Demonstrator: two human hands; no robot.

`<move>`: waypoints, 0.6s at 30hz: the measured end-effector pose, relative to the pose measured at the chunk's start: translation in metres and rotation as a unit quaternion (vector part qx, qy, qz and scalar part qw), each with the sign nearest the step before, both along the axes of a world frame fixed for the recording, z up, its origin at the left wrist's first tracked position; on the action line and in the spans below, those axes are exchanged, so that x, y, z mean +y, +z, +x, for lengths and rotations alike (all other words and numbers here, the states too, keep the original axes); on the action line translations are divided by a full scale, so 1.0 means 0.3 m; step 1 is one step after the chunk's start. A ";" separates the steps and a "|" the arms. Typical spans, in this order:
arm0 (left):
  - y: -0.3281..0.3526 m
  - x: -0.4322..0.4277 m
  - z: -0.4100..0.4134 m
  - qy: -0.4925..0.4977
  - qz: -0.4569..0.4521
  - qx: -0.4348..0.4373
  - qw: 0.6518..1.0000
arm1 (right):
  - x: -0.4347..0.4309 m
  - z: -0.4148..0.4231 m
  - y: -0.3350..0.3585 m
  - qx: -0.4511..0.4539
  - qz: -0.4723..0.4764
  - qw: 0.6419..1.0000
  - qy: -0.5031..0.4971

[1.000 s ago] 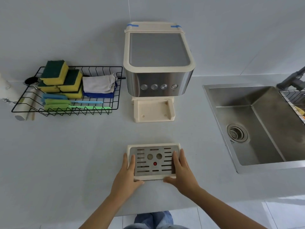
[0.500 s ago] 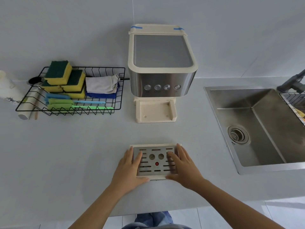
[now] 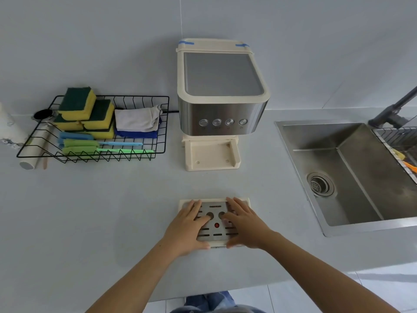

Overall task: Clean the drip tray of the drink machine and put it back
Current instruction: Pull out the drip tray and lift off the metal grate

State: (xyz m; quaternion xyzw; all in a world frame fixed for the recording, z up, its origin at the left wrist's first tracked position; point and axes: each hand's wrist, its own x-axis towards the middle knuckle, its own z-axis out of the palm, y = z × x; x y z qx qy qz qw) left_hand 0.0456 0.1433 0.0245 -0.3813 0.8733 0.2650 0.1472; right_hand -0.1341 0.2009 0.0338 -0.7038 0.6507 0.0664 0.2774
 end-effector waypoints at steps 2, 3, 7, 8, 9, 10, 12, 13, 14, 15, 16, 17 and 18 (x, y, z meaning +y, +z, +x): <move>0.004 -0.002 -0.003 -0.003 -0.003 0.003 1.000 | -0.002 0.005 0.006 0.004 -0.003 1.000 -0.002; 0.005 -0.004 -0.004 -0.004 -0.005 0.006 1.000 | -0.002 0.008 0.008 0.009 -0.007 1.000 0.000; 0.002 -0.010 -0.008 -0.016 -0.015 0.022 1.000 | 0.001 0.017 0.011 0.017 -0.029 0.999 0.001; 0.001 -0.012 -0.009 -0.018 -0.015 0.023 0.999 | 0.003 0.018 0.011 0.016 -0.034 0.999 0.002; 0.003 -0.014 -0.009 -0.021 -0.014 0.023 0.999 | 0.005 0.019 0.012 0.017 -0.039 0.999 0.002; 0.006 -0.015 -0.010 -0.024 -0.016 0.024 0.999 | 0.006 0.019 0.014 0.019 -0.041 0.999 0.002; 0.017 -0.017 -0.013 -0.032 -0.025 0.026 0.999 | 0.007 0.017 0.022 0.025 -0.045 0.999 0.001; 0.025 -0.018 -0.017 -0.036 -0.030 0.028 0.999 | 0.006 0.012 0.029 0.029 -0.045 0.999 -0.001; 0.034 -0.020 -0.022 -0.039 -0.034 0.029 0.998 | 0.005 0.005 0.037 0.033 -0.046 0.998 -0.004; 0.043 -0.022 -0.029 -0.041 -0.039 0.031 0.998 | 0.005 -0.005 0.046 0.037 -0.047 0.998 -0.005; 0.053 -0.025 -0.040 -0.043 -0.044 0.032 0.998 | 0.004 -0.018 0.054 0.040 -0.050 0.998 -0.004; 0.063 -0.028 -0.052 -0.046 -0.049 0.033 0.997 | 0.003 -0.034 0.060 0.044 -0.054 0.998 -0.001; 0.071 -0.031 -0.067 -0.050 -0.055 0.033 0.997 | 0.003 -0.052 0.064 0.046 -0.061 0.997 0.002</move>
